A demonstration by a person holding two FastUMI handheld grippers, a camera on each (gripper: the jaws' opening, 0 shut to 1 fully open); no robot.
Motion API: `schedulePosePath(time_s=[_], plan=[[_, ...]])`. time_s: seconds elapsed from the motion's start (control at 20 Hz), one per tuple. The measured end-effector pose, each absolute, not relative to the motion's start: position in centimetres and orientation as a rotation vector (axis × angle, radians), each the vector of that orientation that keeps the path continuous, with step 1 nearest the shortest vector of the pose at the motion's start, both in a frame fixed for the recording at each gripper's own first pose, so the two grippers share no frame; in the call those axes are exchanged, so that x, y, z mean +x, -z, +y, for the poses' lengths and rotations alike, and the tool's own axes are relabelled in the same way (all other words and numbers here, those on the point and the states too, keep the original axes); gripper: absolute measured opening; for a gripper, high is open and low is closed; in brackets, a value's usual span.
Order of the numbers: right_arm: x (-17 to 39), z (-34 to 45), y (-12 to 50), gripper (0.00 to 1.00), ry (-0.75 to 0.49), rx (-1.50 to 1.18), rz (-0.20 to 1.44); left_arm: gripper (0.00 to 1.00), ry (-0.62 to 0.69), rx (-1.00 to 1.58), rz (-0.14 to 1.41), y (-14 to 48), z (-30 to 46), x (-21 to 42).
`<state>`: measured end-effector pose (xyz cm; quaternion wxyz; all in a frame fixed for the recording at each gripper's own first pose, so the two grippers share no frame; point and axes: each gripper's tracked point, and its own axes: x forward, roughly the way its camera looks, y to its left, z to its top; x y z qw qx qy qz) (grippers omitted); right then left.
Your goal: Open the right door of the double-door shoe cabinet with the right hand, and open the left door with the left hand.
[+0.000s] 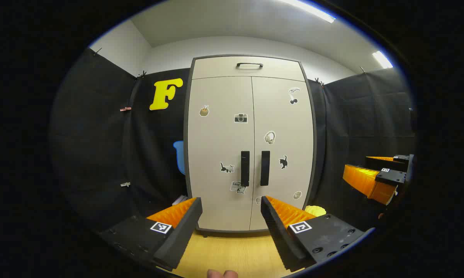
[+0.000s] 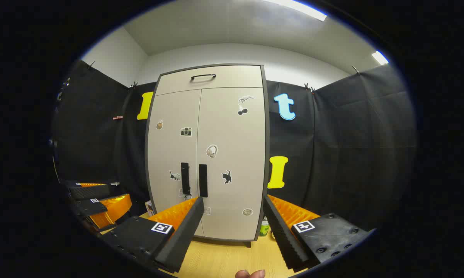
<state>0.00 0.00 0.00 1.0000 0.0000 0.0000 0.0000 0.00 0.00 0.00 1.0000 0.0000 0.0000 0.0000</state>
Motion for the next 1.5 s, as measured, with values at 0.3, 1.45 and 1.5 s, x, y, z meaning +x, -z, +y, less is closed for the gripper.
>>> schedulePosePath(time_s=[0.3, 1.45, 1.5], plan=[[0.6, 0.4, 0.7, 0.97, 0.005, 0.005, 0.016, 0.95, 0.013, 0.007, -0.003, -0.1, 0.2, 0.7], [1.9, 1.0, 1.5, 0.97, 0.017, 0.011, 0.016, 0.95, -0.016, 0.013, -0.007, 0.5, 3.7, 1.6], [2.1, 1.1, 1.6, 0.97, 0.016, 0.012, 0.017, 0.95, -0.019, 0.015, -0.008, 0.6, 4.0, 1.5]])
